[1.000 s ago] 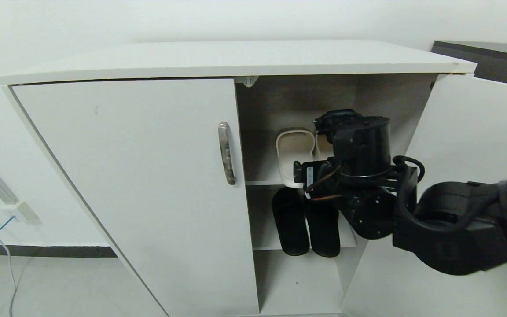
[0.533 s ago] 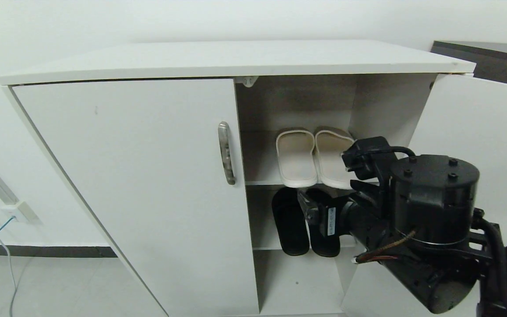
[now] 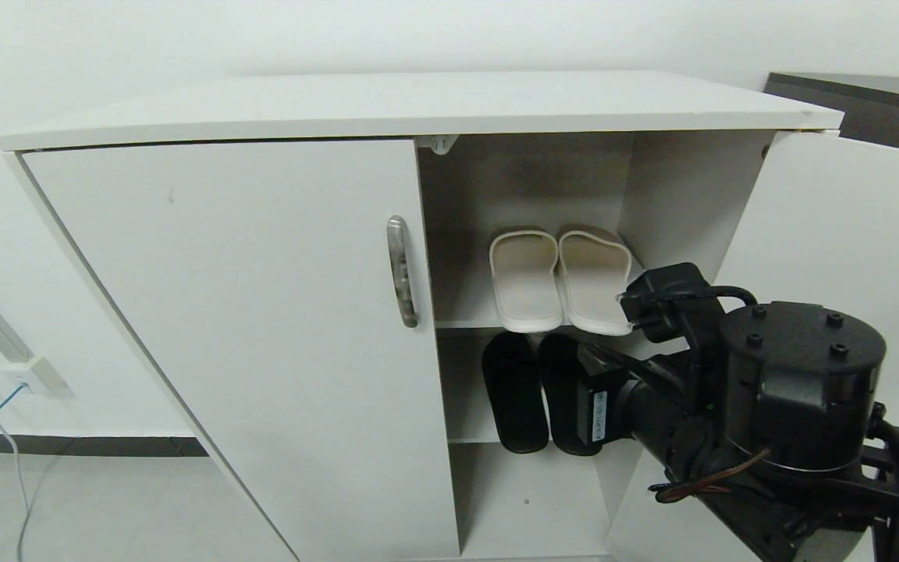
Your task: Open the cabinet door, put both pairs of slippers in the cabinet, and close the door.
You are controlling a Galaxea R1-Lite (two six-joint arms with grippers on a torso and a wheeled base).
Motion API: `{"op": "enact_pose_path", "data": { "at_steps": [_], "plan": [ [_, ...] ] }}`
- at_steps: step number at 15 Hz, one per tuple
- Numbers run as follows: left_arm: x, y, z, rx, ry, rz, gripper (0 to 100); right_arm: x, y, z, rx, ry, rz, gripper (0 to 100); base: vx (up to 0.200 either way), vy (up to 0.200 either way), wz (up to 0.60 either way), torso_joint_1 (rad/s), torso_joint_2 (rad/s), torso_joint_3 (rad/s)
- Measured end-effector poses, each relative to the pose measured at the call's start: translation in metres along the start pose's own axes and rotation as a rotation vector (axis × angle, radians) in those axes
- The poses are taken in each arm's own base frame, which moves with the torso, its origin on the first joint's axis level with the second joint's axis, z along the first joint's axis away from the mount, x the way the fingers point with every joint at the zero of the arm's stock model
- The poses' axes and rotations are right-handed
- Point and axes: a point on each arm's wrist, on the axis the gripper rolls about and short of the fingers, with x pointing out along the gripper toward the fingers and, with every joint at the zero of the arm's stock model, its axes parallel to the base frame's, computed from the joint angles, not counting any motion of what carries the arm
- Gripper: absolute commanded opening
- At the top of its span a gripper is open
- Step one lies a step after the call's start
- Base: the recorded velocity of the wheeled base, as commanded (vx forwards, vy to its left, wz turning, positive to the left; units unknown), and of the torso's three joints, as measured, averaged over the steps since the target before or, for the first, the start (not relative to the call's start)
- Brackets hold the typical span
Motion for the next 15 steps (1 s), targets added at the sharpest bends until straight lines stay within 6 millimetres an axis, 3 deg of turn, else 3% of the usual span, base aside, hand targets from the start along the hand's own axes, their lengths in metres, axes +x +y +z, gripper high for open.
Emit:
{"op": "enact_pose_path", "data": {
  "at_steps": [3, 15],
  "plan": [
    [0.0000, 0.0000, -0.0001, 0.000, 0.000, 0.000, 0, -0.0012, 0.0013, -0.0011, -0.003, 0.003, 0.005, 0, 0.000, 0.000, 0.00, 0.000, 0.00, 0.000],
    [0.0000, 0.0000, -0.0001, 0.000, 0.000, 0.000, 0, 0.0014, 0.0052, -0.0104, -0.021, 0.030, 0.012, 0, -0.200, 0.000, 0.00, 0.003, 0.00, 0.002]
  ]
}}
